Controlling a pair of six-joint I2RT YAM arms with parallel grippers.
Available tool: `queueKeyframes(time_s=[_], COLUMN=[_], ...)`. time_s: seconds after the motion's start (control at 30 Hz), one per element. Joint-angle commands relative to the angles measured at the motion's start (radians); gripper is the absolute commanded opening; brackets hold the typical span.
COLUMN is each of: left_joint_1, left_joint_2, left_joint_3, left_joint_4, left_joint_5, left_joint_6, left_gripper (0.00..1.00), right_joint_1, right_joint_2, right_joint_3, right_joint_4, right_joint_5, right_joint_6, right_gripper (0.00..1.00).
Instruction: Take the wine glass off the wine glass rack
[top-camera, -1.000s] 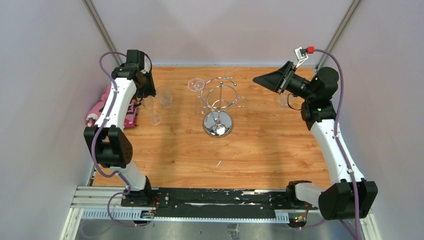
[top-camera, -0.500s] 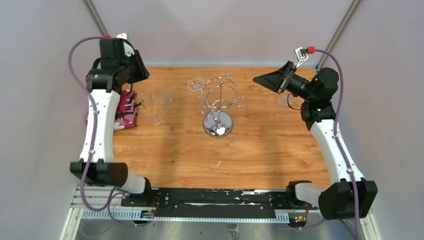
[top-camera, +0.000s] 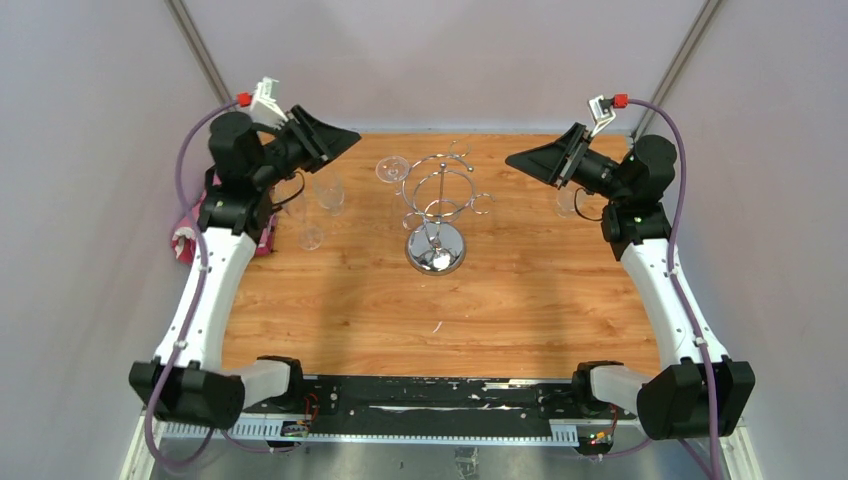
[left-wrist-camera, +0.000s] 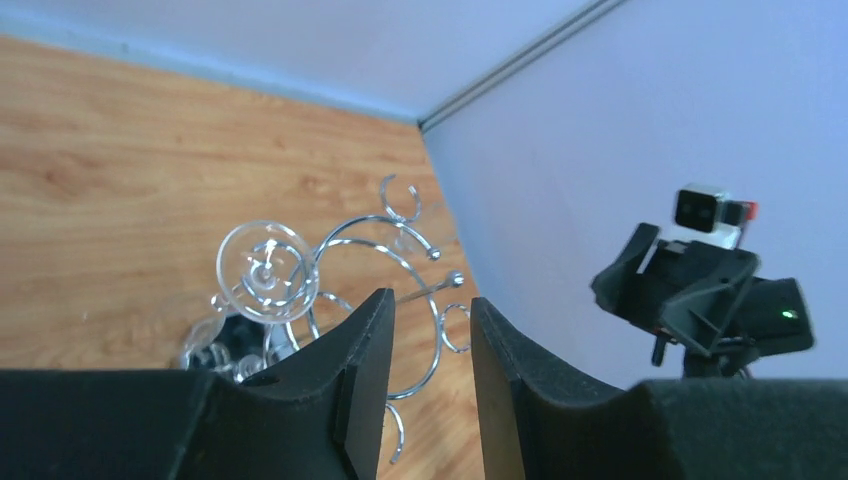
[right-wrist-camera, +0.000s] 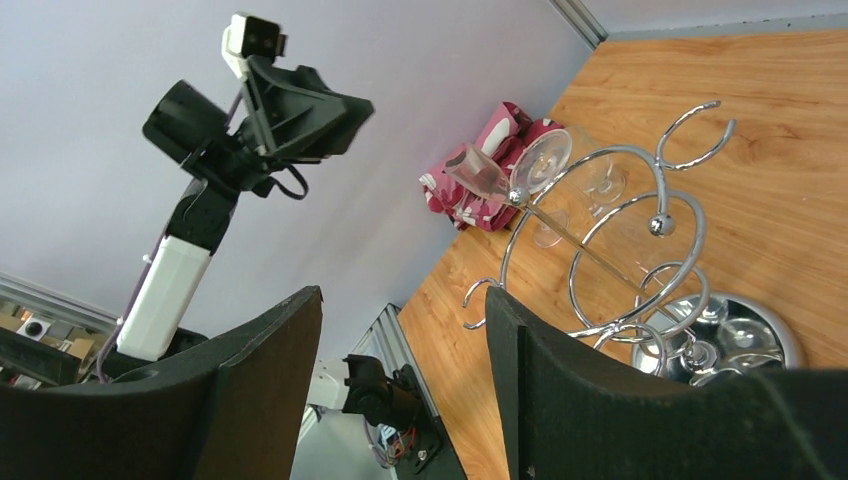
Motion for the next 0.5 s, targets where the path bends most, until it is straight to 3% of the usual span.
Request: queueKeyframes(time_s=[0.0, 0.33, 0.47], left_joint_1=[-0.086, -0.102, -0.103], left_joint_2=[0.109, 0.259, 0.317], left_joint_3=[0.100, 0.105, 0.080], left_joint_4=[-0.193, -0.288, -0.243], left_joint_5=[-0.104, -0.291, -0.276], left_joint_6=[0.109, 0.203, 0.208], left_gripper=[0.38, 0.38, 0.39], right_joint_1=[-0.015, -0.015, -0.015], right_joint_2=[-0.011, 0.014, 0.032], right_joint_3=[-0.015, -0.017, -0.026], right_joint_4=[-0.005, -0.007, 0.021], right_joint_5=[0.009, 0.010, 0.010], right_joint_6=[-0.023, -0.030, -0.014], right_gripper=[0.66, 0.66, 0.65])
